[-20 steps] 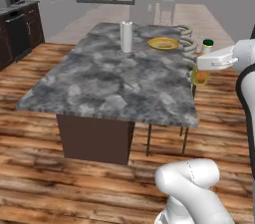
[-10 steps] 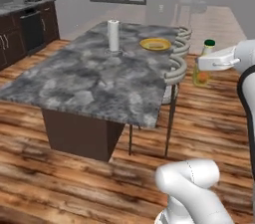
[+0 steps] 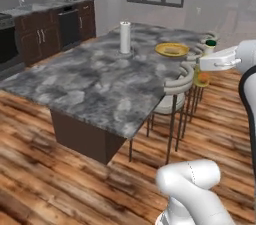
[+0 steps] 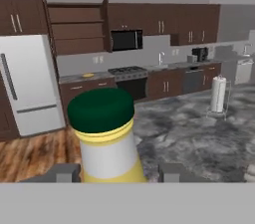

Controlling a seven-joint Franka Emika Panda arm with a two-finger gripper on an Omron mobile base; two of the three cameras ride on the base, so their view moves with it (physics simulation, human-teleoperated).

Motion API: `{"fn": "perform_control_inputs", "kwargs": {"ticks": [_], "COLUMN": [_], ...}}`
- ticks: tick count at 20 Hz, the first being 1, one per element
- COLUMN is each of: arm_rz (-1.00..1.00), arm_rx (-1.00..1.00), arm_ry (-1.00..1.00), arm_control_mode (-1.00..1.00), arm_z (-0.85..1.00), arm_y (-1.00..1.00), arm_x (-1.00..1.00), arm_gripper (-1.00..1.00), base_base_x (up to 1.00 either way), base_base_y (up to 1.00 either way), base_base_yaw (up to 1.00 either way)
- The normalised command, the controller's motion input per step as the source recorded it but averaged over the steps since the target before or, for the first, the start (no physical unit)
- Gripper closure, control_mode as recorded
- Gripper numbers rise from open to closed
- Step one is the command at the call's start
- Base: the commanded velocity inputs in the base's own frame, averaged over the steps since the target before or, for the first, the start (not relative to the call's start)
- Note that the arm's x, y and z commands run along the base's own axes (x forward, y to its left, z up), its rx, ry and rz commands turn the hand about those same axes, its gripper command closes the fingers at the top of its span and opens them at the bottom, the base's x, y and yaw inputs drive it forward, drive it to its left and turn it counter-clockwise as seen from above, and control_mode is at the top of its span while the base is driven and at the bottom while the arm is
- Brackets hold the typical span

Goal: Move the hot dog bun to the plate on the dining table and place the condiment next to that plate. Then navigate to the fridge and take the sausage and place it on the plate as well.

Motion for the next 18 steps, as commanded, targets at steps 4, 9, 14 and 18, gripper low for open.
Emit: {"fn": "perform_control_inputs", "kwargs": {"ticks": [4,9,14,18], "arm_rz": [0.0,0.0,0.0,0.0], "arm_rx": [0.0,0.0,0.0,0.0], "arm_ry": [0.0,0.0,0.0,0.0], "arm_control_mode": [1.0,1.0,1.0,1.0], "arm_z": [0.0,0.0,0.0,0.0], "arm_y": [0.0,0.0,0.0,0.0], "arm_x": [0.0,0.0,0.0,0.0], "arm_gripper": [1.0,1.0,1.0,1.0], "base_base_x": [0.31,0.26,0.26,0.25], "base_base_y": [-1.0,-1.0,-1.0,-1.0], "base_base_yaw": [0.37,0.35,0.34,0.34]}}
